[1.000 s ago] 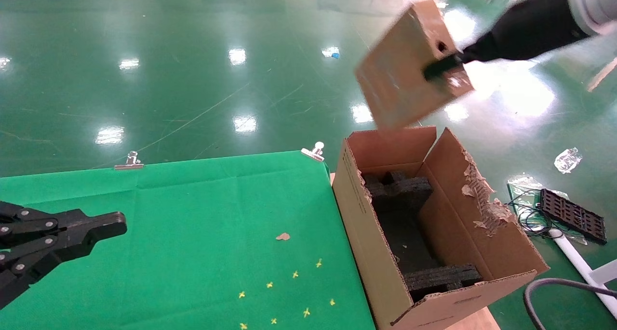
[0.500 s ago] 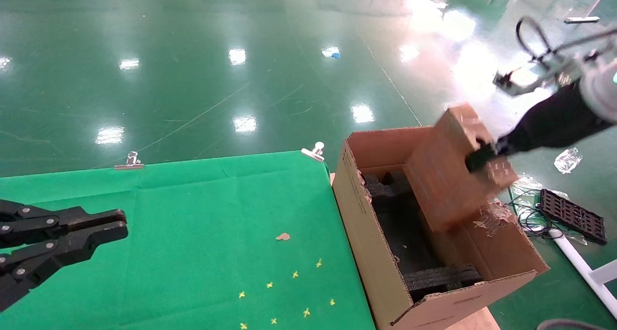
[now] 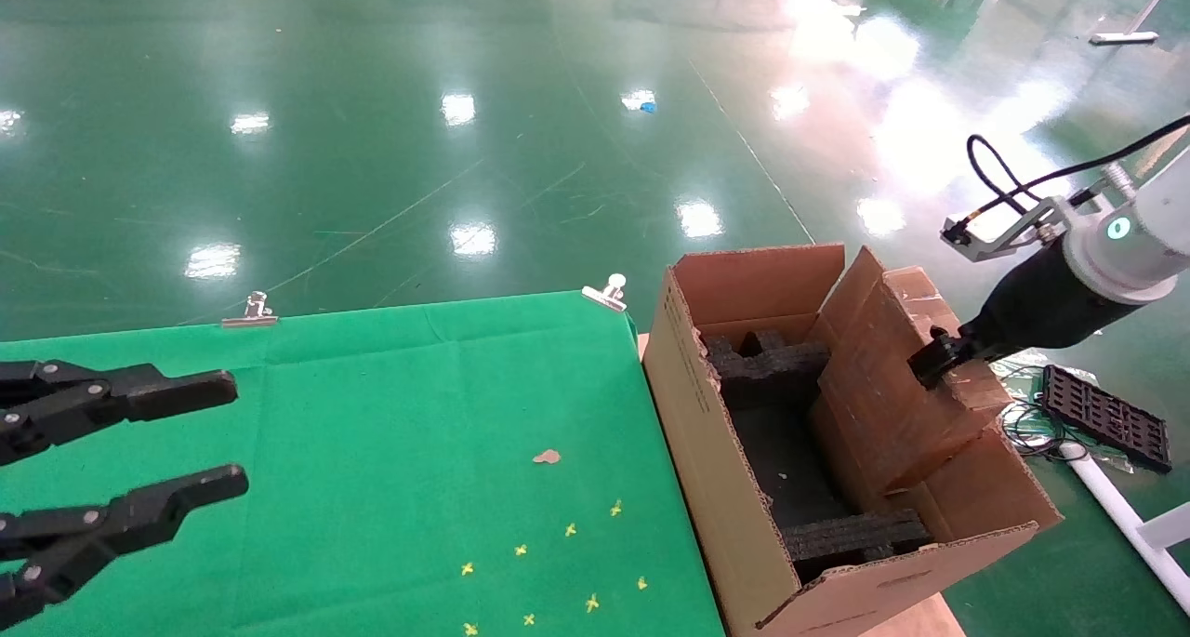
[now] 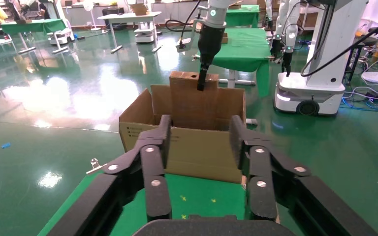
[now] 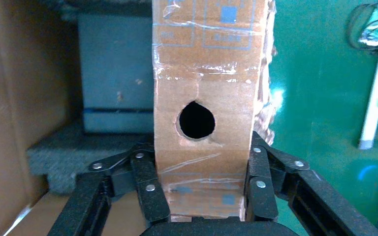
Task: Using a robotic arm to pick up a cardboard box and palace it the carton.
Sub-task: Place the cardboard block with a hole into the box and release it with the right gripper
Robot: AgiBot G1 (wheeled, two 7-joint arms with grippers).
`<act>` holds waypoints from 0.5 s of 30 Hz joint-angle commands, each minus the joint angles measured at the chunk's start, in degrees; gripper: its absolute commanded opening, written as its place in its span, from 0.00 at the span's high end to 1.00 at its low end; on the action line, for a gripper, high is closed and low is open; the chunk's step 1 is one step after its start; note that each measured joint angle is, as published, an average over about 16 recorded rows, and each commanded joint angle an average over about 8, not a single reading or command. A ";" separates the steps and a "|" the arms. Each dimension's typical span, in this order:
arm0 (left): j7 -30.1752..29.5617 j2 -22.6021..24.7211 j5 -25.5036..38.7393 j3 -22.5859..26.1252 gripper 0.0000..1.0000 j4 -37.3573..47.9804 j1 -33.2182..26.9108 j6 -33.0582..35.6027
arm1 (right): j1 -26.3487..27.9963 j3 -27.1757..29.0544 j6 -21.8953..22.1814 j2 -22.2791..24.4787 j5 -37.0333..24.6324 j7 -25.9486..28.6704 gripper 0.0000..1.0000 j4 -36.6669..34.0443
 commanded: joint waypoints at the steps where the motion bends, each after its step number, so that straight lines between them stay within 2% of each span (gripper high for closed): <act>1: 0.00 0.00 0.00 0.01 0.00 0.00 0.00 0.00 | -1.19 -0.01 1.38 -0.41 0.03 -0.18 1.00 -0.93; 8: 0.02 -0.01 -0.02 0.03 0.00 0.00 -0.01 -0.01 | -6.35 -0.35 4.35 -3.04 0.19 0.03 1.00 -4.05; 15: 0.03 -0.02 -0.04 0.05 0.00 0.00 -0.01 -0.02 | -12.11 0.24 9.54 -5.75 1.38 -0.46 1.00 -7.22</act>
